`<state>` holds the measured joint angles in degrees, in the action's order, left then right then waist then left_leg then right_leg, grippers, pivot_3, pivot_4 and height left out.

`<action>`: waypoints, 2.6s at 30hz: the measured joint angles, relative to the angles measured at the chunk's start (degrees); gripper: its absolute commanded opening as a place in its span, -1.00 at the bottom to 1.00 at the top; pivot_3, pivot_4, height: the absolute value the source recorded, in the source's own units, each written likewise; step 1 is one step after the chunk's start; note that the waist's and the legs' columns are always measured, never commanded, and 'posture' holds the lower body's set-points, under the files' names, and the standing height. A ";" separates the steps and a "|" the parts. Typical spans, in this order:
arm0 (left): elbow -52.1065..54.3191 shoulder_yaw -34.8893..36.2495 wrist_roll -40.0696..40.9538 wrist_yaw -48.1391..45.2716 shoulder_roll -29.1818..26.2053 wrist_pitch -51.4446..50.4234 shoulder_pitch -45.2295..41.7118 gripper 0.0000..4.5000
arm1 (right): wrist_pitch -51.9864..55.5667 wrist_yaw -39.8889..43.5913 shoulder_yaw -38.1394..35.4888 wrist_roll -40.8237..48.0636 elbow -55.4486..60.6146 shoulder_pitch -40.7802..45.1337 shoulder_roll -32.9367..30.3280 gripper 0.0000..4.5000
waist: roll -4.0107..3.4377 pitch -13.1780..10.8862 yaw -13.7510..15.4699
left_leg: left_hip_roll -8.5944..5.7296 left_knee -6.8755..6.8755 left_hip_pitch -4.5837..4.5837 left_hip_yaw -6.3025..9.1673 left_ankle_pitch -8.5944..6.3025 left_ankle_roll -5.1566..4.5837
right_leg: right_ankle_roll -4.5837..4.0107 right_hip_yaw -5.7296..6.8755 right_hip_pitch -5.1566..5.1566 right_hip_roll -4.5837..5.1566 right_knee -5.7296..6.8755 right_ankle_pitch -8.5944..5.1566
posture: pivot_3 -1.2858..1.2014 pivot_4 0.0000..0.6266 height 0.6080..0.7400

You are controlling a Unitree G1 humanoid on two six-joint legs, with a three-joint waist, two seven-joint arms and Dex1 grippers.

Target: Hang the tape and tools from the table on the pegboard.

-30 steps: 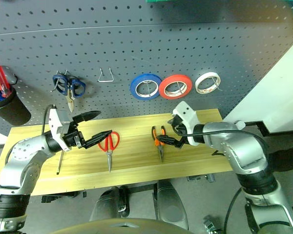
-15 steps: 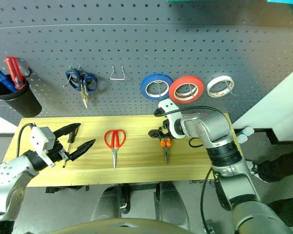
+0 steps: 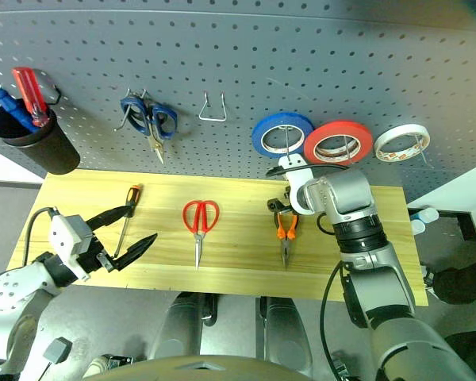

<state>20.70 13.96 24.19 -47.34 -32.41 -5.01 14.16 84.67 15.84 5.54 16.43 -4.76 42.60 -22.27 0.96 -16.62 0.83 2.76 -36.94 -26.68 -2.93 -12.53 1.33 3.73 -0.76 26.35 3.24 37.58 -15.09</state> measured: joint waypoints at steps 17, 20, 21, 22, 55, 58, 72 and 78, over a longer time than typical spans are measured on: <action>-17.25 -8.62 0.11 -14.82 -2.61 2.39 -15.66 1.00 | 7.46 -8.69 -10.69 -4.77 4.39 -4.99 7.08 0.98 | 0.00 -0.01 -1.53 | 0.19 -0.15 0.09 -0.04 0.03 -0.04 | 0.46 0.03 -0.05 -0.61 0.06 0.21 | 0.06 0.02 0.74; -18.07 -8.68 0.26 -16.78 -3.37 1.97 -17.01 1.00 | 7.46 -9.32 -12.48 -5.06 4.49 -5.67 9.08 0.98 | 0.00 -0.01 -1.94 | 0.19 -0.17 0.11 -0.08 0.03 -0.04 | 0.49 -0.01 -0.05 -0.63 0.07 0.23 | 0.05 0.03 0.74; -18.07 -8.68 0.30 -17.30 -3.56 1.82 -17.17 1.00 | 7.47 -9.45 -13.23 -5.09 4.47 -5.72 9.88 0.98 | 0.00 -0.02 -2.04 | 0.19 -0.17 0.13 -0.10 0.03 -0.04 | 0.51 -0.03 -0.05 -0.63 0.08 0.24 | 0.05 0.03 0.74; -18.07 -8.71 0.35 -17.88 -3.62 1.63 -17.28 1.00 | 7.46 -9.55 -13.94 -5.09 4.46 -5.72 10.74 0.98 | 0.00 -0.02 -2.10 | 0.19 -0.17 0.14 -0.10 0.03 -0.04 | 0.52 -0.03 -0.05 -0.65 0.08 0.24 | 0.06 0.03 0.74; -14.86 -8.04 1.41 -17.98 -5.18 -0.71 -12.88 1.00 | -1.75 -8.63 -0.48 -7.04 2.05 -11.39 13.25 0.98 | 0.00 -0.03 -1.74 | 0.19 -0.15 0.17 -0.11 0.03 -0.03 | 0.43 -0.07 -0.06 -0.59 0.08 0.13 | 0.09 -0.01 0.74; -14.86 -8.03 1.41 -17.79 -5.18 -0.70 -12.84 1.00 | -3.51 -8.39 1.23 -7.37 1.65 -11.62 12.34 0.98 | 0.04 -0.01 -1.74 | 0.20 -0.18 0.21 -0.11 0.03 -0.03 | 0.41 -0.07 -0.12 -0.60 0.08 0.12 | 0.09 -0.01 0.74; -14.88 -7.43 1.44 -17.81 -5.63 -0.30 -12.47 1.00 | -7.19 -5.49 5.88 -8.94 0.97 -11.79 9.17 -0.01 | 0.09 0.02 -1.74 | 0.22 -0.18 0.22 -0.11 0.05 -0.02 | 0.52 -0.08 -0.11 -0.65 0.08 0.19 | 0.10 -0.13 0.74; -14.55 -5.99 2.01 -17.80 -5.72 -0.28 -10.40 1.00 | -4.81 3.21 8.04 -4.24 3.73 -11.57 4.61 -0.01 | 0.10 0.03 -1.57 | 0.20 -0.18 0.14 -0.15 0.05 -0.02 | 0.59 -0.08 -0.04 -0.62 0.08 0.20 | 0.10 -0.20 0.74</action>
<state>6.15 7.97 26.20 -65.14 -38.13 -5.29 3.76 79.86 19.05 13.57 12.19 -1.04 31.03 -17.66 1.06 -16.59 -0.74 2.96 -37.12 -26.55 -3.08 -12.48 1.31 4.32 -0.84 26.31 2.62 37.66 -14.90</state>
